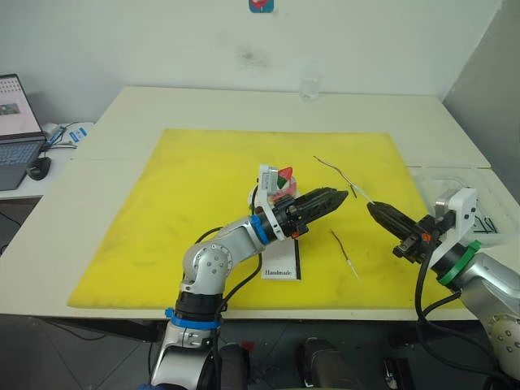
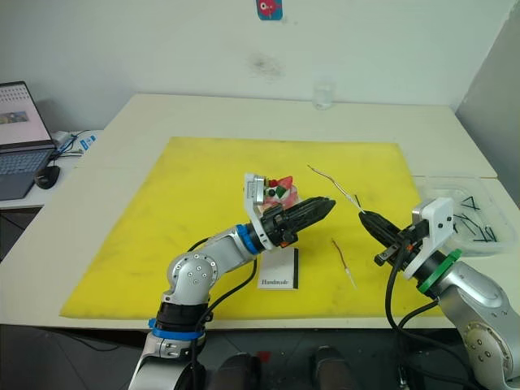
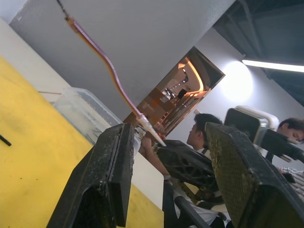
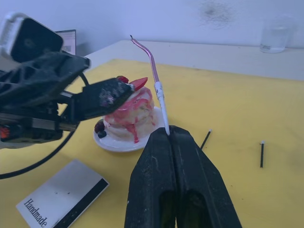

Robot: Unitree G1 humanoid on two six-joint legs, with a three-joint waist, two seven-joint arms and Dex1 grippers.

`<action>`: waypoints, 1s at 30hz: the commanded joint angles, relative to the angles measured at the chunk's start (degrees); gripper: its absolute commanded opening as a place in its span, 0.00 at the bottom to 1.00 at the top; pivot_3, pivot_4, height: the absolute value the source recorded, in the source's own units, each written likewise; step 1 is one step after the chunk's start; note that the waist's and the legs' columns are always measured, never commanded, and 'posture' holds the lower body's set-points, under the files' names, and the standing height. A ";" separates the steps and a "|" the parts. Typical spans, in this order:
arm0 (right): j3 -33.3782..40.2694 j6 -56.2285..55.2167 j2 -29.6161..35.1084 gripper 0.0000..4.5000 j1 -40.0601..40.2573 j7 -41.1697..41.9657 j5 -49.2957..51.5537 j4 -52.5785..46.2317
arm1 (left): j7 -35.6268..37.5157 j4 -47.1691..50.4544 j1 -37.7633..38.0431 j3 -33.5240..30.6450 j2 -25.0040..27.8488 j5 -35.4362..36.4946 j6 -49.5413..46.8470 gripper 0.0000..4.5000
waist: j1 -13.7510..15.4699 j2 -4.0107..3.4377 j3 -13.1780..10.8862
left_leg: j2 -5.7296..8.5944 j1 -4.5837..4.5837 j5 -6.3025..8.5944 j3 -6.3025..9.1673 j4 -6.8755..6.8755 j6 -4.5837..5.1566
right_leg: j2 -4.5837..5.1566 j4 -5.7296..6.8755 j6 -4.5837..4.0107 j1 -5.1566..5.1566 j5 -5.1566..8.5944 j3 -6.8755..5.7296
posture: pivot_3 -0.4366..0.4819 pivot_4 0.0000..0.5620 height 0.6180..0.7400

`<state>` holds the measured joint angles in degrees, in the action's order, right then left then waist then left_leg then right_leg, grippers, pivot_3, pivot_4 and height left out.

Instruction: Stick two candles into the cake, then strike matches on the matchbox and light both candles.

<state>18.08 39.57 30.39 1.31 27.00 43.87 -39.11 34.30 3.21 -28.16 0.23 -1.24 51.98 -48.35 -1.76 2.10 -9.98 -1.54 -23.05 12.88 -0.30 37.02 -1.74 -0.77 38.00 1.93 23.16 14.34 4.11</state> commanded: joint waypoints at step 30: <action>-2.64 -0.55 1.27 0.00 -1.96 -2.32 5.60 -4.53 | 0.74 -0.79 -1.00 -0.09 -6.73 1.75 2.69 0.60 | 0.02 0.01 -0.01 | 0.01 -0.08 0.00 0.02 -0.01 0.00 | -0.01 -0.10 -0.01 0.02 0.01 -0.01 | 0.48 0.27 1.00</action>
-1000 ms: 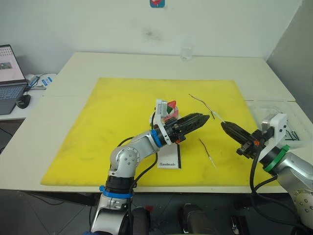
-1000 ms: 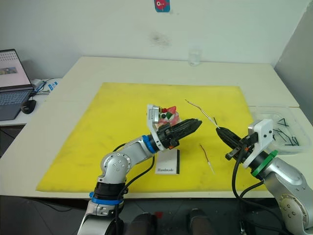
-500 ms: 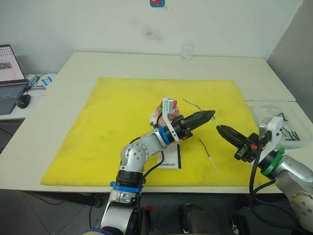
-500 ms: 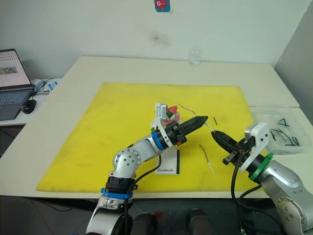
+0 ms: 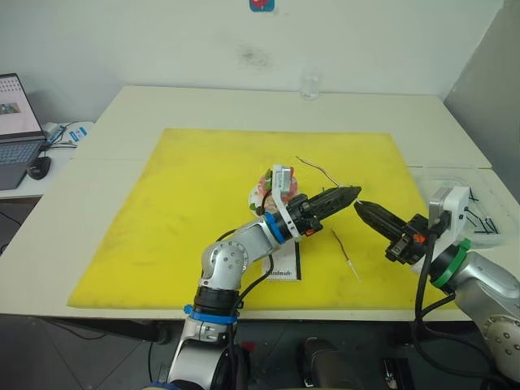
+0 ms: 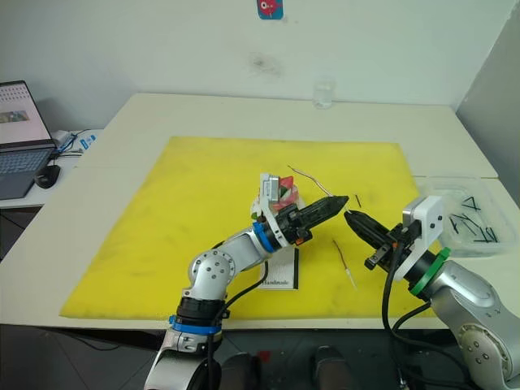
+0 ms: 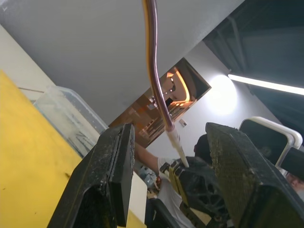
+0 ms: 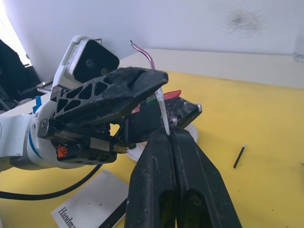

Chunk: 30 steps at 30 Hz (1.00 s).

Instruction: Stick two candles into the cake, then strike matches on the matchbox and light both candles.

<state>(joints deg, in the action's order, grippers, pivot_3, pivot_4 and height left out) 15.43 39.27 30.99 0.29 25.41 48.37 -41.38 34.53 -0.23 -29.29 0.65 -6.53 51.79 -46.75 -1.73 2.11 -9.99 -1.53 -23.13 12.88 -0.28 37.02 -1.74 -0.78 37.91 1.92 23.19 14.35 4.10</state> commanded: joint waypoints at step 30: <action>-1.54 0.93 1.02 0.00 -2.18 -3.91 3.45 -2.99 | 1.51 5.24 1.72 1.40 -0.94 1.05 1.93 0.26 | -0.01 0.00 0.00 | 0.00 -0.21 0.00 0.09 -0.01 0.00 | 0.00 -0.17 0.00 0.08 0.00 -0.07 | 0.48 0.27 1.00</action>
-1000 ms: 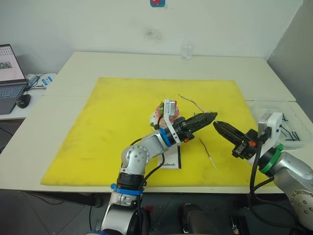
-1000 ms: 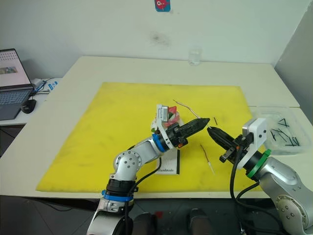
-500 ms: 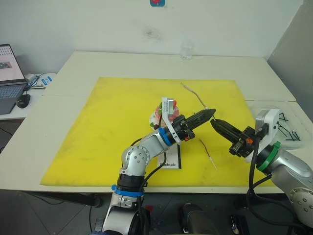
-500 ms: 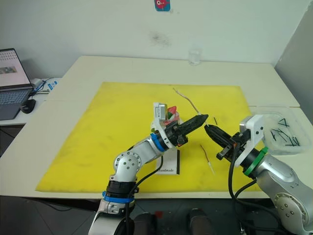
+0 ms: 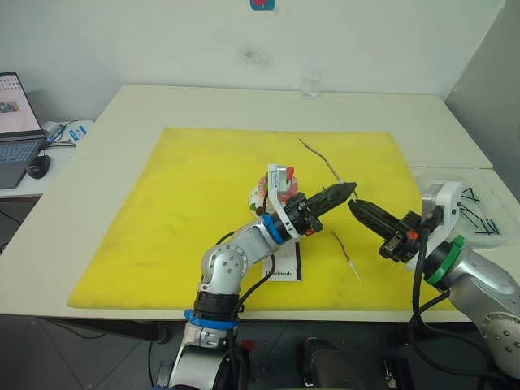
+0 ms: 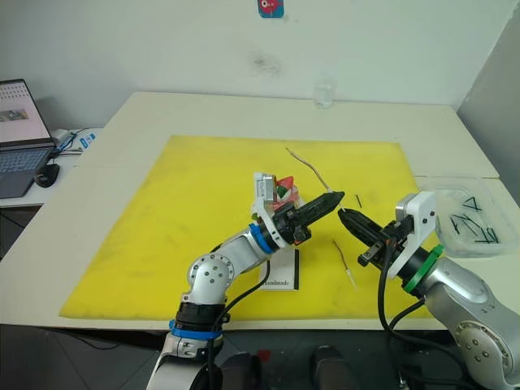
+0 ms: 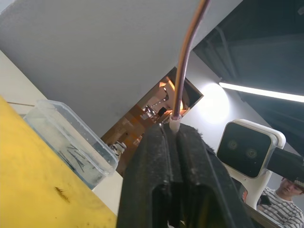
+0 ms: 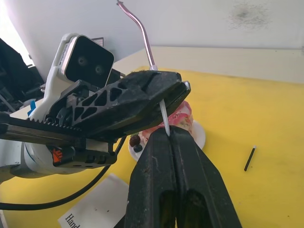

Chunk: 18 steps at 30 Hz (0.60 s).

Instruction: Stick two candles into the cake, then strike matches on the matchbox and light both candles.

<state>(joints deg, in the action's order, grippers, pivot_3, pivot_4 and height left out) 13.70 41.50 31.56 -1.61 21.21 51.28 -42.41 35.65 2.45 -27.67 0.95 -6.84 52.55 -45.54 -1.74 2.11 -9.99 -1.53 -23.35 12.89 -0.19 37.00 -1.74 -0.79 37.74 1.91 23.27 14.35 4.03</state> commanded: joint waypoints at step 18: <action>1.33 -1.86 0.73 0.00 -0.02 -0.18 1.28 -1.14 | -3.70 3.30 1.69 -1.35 -2.01 2.85 0.95 0.39 | 0.00 0.00 0.00 | 0.00 -0.04 0.00 0.03 0.00 0.00 | 0.00 -0.03 0.00 0.02 0.00 -0.01 | 0.48 0.27 1.00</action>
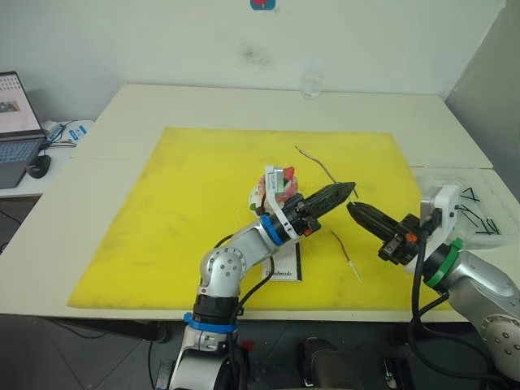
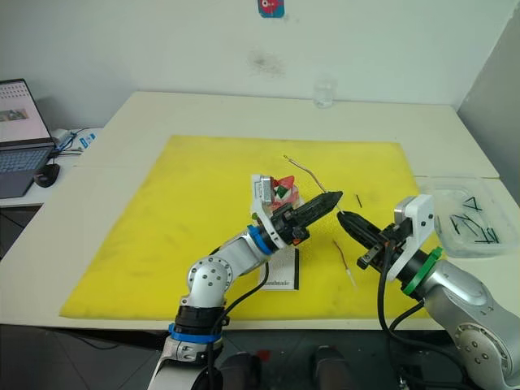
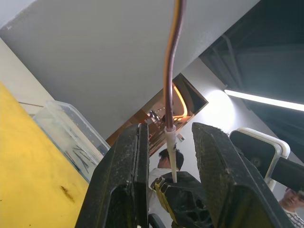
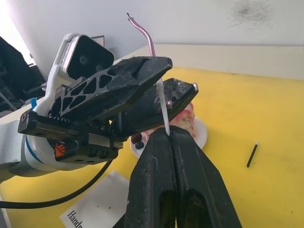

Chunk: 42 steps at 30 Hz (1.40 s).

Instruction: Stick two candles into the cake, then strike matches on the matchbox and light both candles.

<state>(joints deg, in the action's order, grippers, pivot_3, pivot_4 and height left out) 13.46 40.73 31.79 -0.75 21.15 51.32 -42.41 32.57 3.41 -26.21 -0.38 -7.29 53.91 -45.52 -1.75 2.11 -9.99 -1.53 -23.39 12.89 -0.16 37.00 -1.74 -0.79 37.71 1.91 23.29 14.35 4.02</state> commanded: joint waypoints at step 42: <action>-23.00 -9.09 -0.99 0.99 -21.75 7.46 -24.05 12.31 | 19.51 -8.98 -18.17 -4.70 41.82 -9.14 -0.52 0.00 | -0.57 -0.05 -0.10 | -0.10 -0.12 0.00 0.03 -0.16 0.00 | -0.12 0.02 -0.11 0.26 0.07 -0.06 | 0.48 0.27 1.00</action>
<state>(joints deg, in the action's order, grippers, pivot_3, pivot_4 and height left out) -8.63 33.55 31.39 -21.40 28.04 29.01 -30.70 49.54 -5.06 -43.14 -5.96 33.85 46.85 -47.93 -2.32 2.07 -10.10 -1.62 -23.56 12.89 -0.13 36.85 -1.75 -0.88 37.72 1.77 23.57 14.45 3.95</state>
